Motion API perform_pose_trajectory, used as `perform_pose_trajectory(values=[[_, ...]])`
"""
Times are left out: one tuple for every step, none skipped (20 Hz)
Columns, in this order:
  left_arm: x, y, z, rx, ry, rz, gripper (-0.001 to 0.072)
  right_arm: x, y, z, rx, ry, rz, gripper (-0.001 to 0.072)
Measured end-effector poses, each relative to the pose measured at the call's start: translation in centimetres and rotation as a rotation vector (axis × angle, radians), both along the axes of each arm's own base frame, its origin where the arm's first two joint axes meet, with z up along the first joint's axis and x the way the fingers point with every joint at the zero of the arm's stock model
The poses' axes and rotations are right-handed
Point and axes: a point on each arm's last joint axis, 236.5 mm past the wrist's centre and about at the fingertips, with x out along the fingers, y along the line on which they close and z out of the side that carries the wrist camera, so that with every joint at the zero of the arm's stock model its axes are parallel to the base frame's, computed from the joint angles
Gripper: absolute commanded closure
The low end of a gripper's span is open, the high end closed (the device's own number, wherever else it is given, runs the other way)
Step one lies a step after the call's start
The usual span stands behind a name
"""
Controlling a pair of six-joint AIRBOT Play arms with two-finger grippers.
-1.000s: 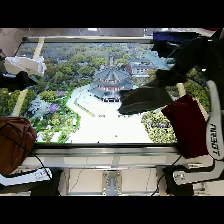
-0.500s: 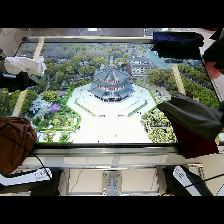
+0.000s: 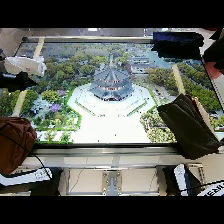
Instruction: Fold the shirts.
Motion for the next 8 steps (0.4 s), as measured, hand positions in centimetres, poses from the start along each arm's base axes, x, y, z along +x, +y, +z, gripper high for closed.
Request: perform_pose_trajectory(values=[[0.0, 0.0, 0.0, 0.000, 0.000, 0.000, 0.0693, 1.5, -0.3, 1.7, -0.031, -0.082, 0.008, 0.0185], [0.0, 0.0, 0.0, 0.000, 0.000, 0.000, 0.0692, 3.1, -0.6, 3.9, -0.068, -0.170, 0.015, 0.0185], [0.0, 0.0, 0.0, 0.000, 0.000, 0.000, 0.0692, 4.7, -1.1, 6.2, -0.117, -0.260, 0.022, 0.0185], [0.0, 0.0, 0.0, 0.000, 0.000, 0.000, 0.0693, 5.8, -1.4, 8.4, -0.159, -0.330, 0.027, 0.0186], [0.0, 0.0, 0.0, 0.000, 0.000, 0.000, 0.0693, 6.7, -1.8, 10.5, -0.206, -0.393, 0.034, 0.0186], [0.0, 0.0, 0.0, 0.000, 0.000, 0.000, 0.0692, 7.3, -2.0, 12.3, -0.245, -0.444, 0.039, 0.0186], [0.0, 0.0, 0.0, 0.000, 0.000, 0.000, 0.0692, 7.7, -2.2, 13.8, -0.279, -0.483, 0.042, 0.0187], [0.0, 0.0, 0.0, 0.000, 0.000, 0.000, 0.0693, 8.1, -2.2, 15.0, -0.303, -0.517, 0.046, 0.0187]])
